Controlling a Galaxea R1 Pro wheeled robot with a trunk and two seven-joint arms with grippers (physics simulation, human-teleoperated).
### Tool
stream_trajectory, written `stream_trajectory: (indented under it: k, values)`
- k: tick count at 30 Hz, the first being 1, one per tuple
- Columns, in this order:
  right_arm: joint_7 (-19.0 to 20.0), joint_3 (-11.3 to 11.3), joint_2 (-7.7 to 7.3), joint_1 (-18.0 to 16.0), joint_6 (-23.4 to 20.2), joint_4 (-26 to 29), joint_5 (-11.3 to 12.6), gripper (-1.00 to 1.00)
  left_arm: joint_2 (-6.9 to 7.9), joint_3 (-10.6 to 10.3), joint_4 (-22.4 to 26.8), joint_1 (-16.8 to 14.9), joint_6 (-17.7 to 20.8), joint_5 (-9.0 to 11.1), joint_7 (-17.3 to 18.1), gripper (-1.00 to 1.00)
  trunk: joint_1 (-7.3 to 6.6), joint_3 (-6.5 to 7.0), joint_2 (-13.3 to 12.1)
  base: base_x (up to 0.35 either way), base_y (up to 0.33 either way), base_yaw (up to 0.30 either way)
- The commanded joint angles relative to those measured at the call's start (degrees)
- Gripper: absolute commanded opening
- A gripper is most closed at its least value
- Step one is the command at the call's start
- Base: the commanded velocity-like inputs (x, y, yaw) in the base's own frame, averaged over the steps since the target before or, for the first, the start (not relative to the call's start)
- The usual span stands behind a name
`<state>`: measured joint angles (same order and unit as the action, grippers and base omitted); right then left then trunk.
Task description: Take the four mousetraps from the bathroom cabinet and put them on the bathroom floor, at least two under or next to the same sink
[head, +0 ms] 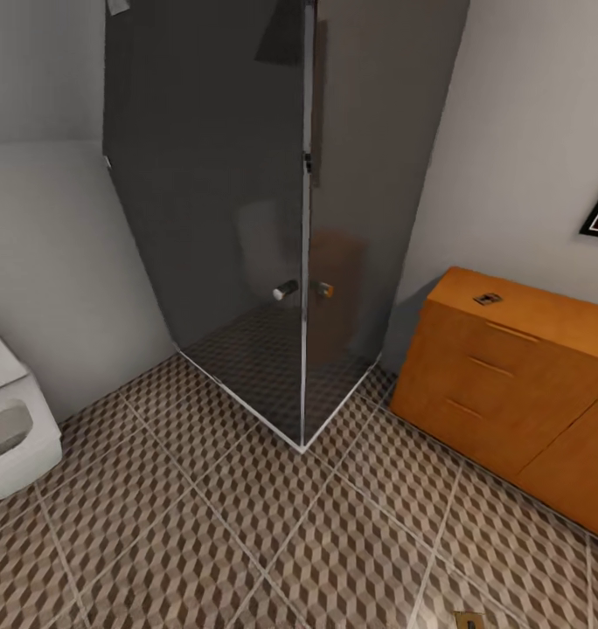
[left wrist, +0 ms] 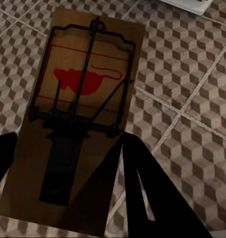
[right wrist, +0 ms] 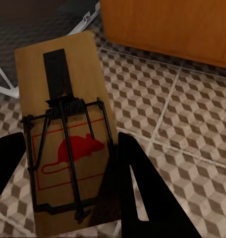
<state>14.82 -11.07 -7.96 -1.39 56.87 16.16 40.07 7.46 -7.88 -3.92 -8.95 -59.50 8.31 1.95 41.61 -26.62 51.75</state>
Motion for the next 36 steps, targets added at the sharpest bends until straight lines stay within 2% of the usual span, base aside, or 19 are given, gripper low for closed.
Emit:
stream_trajectory:
  k: [1,8,26,36]
  values:
    - [0.29,-0.33,-0.04,-0.01,0.17,-0.01,0.63,-1.00,-0.04,-0.47,-0.21,-0.10,-0.26,0.41,-0.02,-1.00,-0.01,-0.06,0.05,-0.161,0.228,0.289]
    - [0.29,-0.34,-0.04,-0.01,0.17,-0.03,0.63,-1.00,-0.90,-0.47,-0.21,-0.10,-0.26,0.40,0.06,-1.00,-0.01,-0.06,0.05,-0.054,0.084,0.289]
    - [0.29,-0.35,-0.04,-0.01,0.17,0.01,0.63,-1.00,-0.95,-0.47,-0.21,-0.10,-0.26,0.44,0.07,-1.00,-0.01,-0.06,0.05,-0.001,0.236,0.289]
    - [0.29,-0.34,-0.04,-0.01,0.17,0.00,0.63,-1.00,-0.95,-0.47,-0.21,-0.10,-0.26,0.44,0.07,-1.00,-0.01,-0.06,0.05,0.000,0.047,0.289]
